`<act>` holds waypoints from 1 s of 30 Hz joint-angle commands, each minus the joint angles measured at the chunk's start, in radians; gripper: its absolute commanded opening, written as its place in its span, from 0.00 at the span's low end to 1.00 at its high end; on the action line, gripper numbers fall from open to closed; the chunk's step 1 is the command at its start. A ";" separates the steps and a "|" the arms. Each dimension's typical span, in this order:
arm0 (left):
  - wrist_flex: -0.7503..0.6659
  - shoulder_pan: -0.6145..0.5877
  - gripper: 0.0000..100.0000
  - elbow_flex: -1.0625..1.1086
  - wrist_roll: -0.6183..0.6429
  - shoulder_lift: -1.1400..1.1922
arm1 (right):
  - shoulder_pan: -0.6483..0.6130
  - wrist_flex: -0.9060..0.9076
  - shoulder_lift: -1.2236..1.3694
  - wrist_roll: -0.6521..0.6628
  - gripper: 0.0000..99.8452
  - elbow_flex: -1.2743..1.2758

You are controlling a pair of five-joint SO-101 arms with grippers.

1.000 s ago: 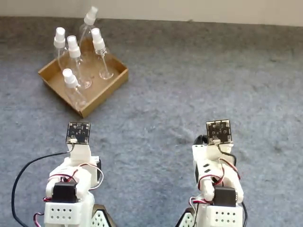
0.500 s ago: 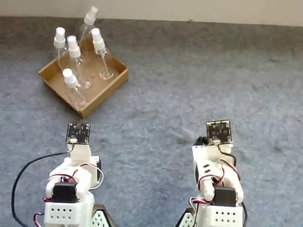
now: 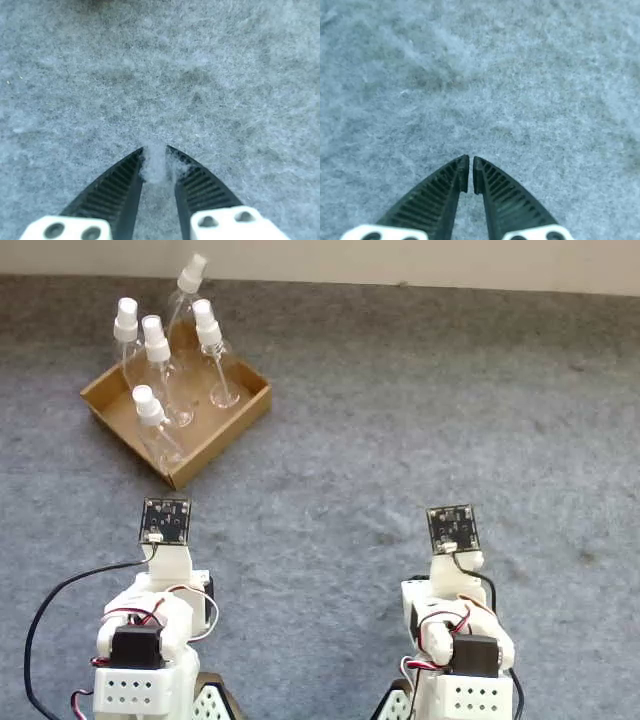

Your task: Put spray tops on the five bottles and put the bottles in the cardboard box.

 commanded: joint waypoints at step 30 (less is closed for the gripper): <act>0.009 -0.005 0.01 0.022 0.002 0.002 | 0.005 0.001 -0.008 -0.193 0.02 0.124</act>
